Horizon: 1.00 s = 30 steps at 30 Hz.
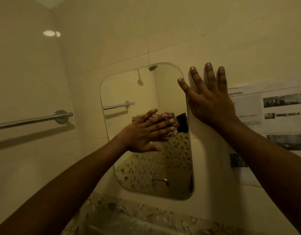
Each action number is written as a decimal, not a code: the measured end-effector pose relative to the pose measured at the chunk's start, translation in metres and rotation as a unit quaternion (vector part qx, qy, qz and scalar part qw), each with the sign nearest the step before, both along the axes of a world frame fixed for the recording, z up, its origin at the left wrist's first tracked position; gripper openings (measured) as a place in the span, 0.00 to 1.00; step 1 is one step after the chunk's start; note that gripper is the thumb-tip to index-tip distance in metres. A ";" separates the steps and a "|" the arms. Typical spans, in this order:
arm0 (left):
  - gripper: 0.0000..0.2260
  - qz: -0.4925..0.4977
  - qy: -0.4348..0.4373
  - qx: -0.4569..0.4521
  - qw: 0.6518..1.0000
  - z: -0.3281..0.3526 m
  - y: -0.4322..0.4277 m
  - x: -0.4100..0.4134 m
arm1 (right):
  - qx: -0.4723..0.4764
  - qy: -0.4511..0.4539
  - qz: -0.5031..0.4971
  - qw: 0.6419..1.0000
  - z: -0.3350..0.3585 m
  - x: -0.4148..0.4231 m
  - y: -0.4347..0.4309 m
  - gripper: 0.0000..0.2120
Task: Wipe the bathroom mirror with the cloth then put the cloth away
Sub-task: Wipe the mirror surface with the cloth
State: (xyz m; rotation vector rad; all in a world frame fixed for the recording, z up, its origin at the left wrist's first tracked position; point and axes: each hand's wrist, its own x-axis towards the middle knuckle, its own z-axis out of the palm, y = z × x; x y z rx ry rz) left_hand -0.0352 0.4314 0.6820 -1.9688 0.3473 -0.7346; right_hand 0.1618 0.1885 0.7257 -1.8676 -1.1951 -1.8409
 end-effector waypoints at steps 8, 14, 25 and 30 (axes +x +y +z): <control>0.38 0.035 -0.070 -0.005 0.997 0.083 -0.002 -0.005 | 0.004 -0.006 0.001 1.000 0.001 0.002 0.001 0.30; 0.36 0.041 -0.081 0.009 0.996 0.127 0.006 -0.006 | 0.006 -0.015 0.001 1.000 0.001 0.004 0.004 0.31; 0.39 0.035 -0.129 -0.131 0.982 0.085 0.002 -0.001 | 0.005 -0.009 -0.007 1.000 -0.001 0.004 0.003 0.31; 0.41 0.022 -0.130 -0.159 0.978 0.036 0.009 -0.004 | 0.010 -0.010 -0.006 1.000 -0.001 0.005 0.004 0.30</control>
